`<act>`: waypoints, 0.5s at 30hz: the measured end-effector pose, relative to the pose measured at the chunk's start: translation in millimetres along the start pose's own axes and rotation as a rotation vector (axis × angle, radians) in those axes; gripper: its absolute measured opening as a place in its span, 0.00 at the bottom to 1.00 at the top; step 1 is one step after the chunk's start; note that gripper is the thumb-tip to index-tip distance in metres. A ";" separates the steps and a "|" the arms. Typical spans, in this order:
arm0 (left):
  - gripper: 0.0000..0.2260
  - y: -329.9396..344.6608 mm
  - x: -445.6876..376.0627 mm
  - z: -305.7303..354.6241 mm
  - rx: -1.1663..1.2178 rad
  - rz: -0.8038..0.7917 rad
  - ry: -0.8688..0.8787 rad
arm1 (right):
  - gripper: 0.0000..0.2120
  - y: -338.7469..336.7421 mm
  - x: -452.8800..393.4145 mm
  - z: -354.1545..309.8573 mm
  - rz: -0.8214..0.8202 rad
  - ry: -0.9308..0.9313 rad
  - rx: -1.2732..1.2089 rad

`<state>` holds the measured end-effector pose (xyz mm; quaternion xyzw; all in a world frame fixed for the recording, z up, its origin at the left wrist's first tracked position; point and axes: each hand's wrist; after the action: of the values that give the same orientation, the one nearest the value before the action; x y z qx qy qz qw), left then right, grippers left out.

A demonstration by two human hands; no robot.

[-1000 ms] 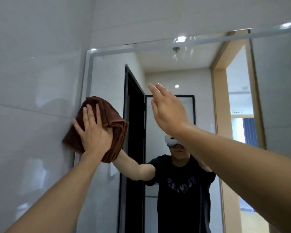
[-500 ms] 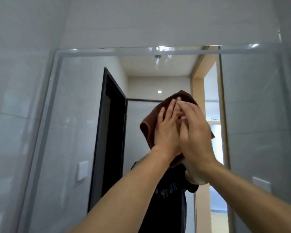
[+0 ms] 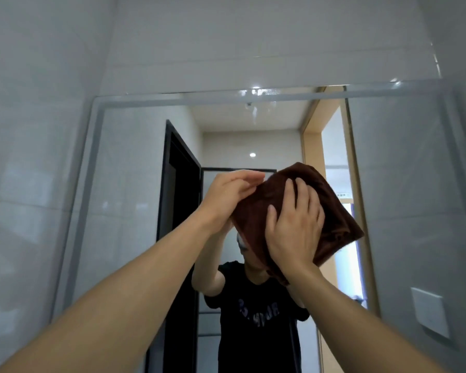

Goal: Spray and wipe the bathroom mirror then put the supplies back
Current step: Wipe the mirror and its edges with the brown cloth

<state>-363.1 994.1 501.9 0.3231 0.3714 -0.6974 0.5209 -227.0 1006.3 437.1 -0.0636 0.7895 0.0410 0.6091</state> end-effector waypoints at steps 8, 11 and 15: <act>0.16 -96.2 38.8 -1.6 -0.674 0.193 0.440 | 0.36 34.9 29.2 -38.8 -0.080 -0.221 0.120; 0.16 -113.9 48.8 -7.1 -0.827 0.217 0.512 | 0.36 49.4 48.7 -66.7 -0.170 -0.417 0.065; 0.17 -126.0 58.6 -13.9 -0.995 0.250 0.540 | 0.34 66.0 57.9 -82.7 -0.309 -0.562 -0.128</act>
<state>-498.6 1000.3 468.5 0.2472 0.7334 -0.2648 0.5753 -330.5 1056.9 401.3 -0.2068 0.5674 0.0136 0.7969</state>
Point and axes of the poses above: each hand's wrist, its own x-axis away from the middle knuckle, its own y-axis out of the palm, z = x × y, and after that the axes turned 1 degree about -x, right-handed
